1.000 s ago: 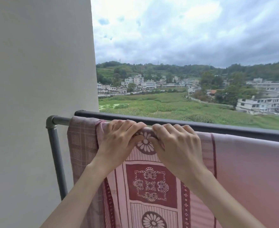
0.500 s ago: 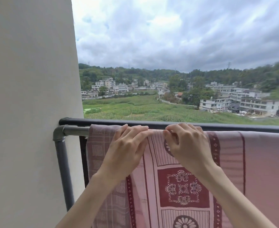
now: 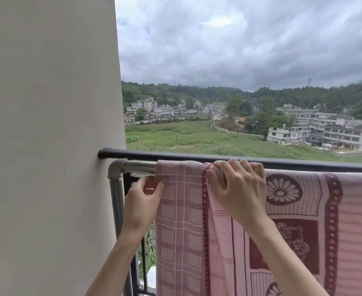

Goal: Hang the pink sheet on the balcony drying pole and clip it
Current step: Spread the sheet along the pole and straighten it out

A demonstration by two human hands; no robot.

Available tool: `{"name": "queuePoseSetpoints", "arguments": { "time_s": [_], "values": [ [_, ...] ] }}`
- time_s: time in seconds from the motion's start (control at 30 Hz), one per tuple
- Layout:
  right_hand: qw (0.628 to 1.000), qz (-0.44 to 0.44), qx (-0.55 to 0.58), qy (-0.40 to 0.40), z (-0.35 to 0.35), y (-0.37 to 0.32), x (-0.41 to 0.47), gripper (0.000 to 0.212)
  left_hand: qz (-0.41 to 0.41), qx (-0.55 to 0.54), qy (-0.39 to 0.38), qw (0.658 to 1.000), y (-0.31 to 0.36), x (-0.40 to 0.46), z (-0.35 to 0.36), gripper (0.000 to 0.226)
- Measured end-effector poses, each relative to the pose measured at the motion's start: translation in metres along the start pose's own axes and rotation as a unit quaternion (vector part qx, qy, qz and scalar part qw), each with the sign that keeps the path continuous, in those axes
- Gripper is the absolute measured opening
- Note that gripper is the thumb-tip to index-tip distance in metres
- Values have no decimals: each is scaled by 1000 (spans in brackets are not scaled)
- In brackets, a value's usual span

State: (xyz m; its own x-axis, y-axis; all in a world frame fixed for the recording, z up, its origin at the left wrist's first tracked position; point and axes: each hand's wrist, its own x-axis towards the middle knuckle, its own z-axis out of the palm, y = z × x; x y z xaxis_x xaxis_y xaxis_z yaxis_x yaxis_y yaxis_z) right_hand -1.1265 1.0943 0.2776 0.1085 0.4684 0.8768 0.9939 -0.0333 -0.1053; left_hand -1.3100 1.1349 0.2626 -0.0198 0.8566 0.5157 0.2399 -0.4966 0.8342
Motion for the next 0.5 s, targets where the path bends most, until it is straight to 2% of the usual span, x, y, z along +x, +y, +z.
{"name": "queuePoseSetpoints", "arguments": {
  "time_s": [0.1,0.2,0.3,0.37,0.43,0.5],
  "values": [
    [1000,0,3,6,5,4,1,34,-61,-138,-52,987,5,2,8,14],
    [1000,1,1,8,9,11,2,34,-136,-238,-79,959,10,8,13,17],
    [1000,1,0,14,15,15,4,33,-225,-307,-189,905,11,18,9,31],
    [1000,0,1,15,20,19,7,33,-256,-340,-260,867,11,24,7,43],
    [1000,-3,1,17,24,23,7,33,-277,-378,-267,842,9,28,4,44],
    [1000,-6,1,20,26,27,8,33,-293,-385,-228,845,6,32,1,39]
  ]
}}
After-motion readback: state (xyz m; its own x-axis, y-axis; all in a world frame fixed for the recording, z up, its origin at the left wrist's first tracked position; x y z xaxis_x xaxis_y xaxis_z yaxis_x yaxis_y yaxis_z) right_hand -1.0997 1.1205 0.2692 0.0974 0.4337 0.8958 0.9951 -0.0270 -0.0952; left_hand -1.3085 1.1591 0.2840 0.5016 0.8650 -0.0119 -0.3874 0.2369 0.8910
